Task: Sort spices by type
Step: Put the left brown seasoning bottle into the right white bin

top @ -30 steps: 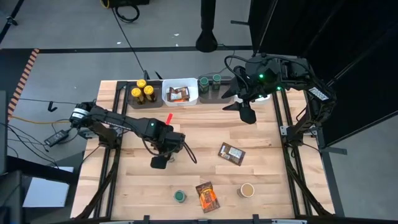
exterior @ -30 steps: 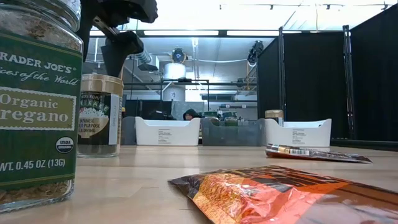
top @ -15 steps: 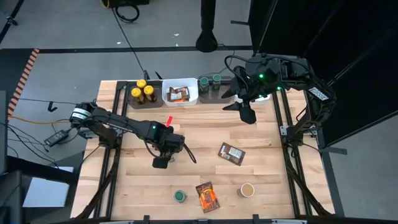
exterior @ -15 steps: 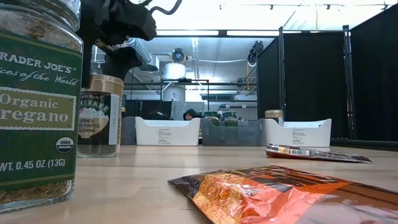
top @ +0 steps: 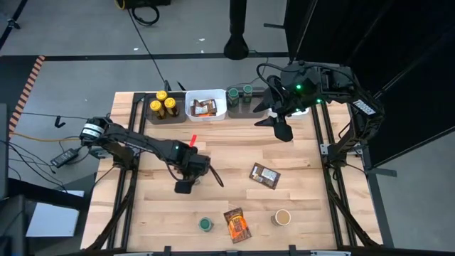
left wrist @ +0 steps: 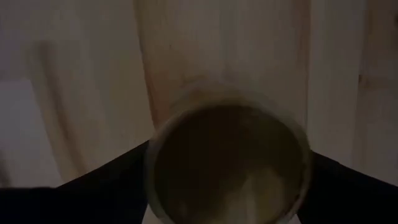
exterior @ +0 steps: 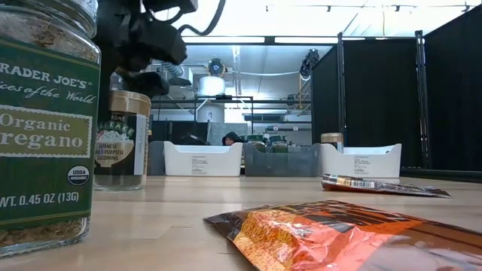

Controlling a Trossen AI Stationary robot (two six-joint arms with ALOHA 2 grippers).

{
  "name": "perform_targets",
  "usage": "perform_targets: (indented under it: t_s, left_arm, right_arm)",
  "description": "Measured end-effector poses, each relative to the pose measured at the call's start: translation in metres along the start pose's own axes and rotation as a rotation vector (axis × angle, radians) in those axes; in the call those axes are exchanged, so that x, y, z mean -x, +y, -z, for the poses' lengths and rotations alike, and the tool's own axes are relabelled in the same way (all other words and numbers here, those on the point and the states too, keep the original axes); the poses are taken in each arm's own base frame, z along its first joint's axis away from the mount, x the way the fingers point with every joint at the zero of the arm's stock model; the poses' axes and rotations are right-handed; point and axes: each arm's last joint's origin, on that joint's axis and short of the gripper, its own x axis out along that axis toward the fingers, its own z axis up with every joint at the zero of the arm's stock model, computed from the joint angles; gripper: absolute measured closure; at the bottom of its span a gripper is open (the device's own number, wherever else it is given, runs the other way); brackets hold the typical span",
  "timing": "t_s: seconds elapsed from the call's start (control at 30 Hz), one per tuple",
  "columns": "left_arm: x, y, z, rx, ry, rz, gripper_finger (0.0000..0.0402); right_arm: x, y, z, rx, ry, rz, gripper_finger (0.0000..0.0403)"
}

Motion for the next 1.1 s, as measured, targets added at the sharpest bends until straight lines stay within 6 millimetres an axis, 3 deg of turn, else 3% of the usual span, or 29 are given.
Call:
perform_targets:
  t_s: [0.2,0.37,0.43,0.6,0.67,1.1]
  left_arm:
    - [-0.004,0.001,0.003,0.009,0.006,-0.008,0.0146]
    - [-0.004,0.0,-0.002,0.014,-0.04,-0.004,0.0148]
    - [-0.004,0.0,-0.003,0.016,-0.053,-0.002,0.0132]
    - [-0.004,0.001,-0.003,0.057,-0.05,-0.004,0.0036]
    - [-0.004,0.002,-0.003,0.063,-0.051,-0.016,0.0015]
    - [0.006,0.0,-0.012,0.001,-0.1,-0.009,0.0042]
  right_arm:
    - [0.0,0.0,0.0,-0.01,0.0,0.0,0.0188]
    - [0.0,0.0,0.0,-0.01,0.0,0.0,0.0188]
    - [0.0,0.0,0.0,-0.01,0.0,0.0,0.0188]
    - [0.0,0.0,0.0,-0.011,0.0,0.0,0.0188]
    - [0.0,0.0,0.0,-0.01,0.0,0.0,0.0188]
    - [0.0,0.0,0.0,-0.009,0.0,0.0,0.0188]
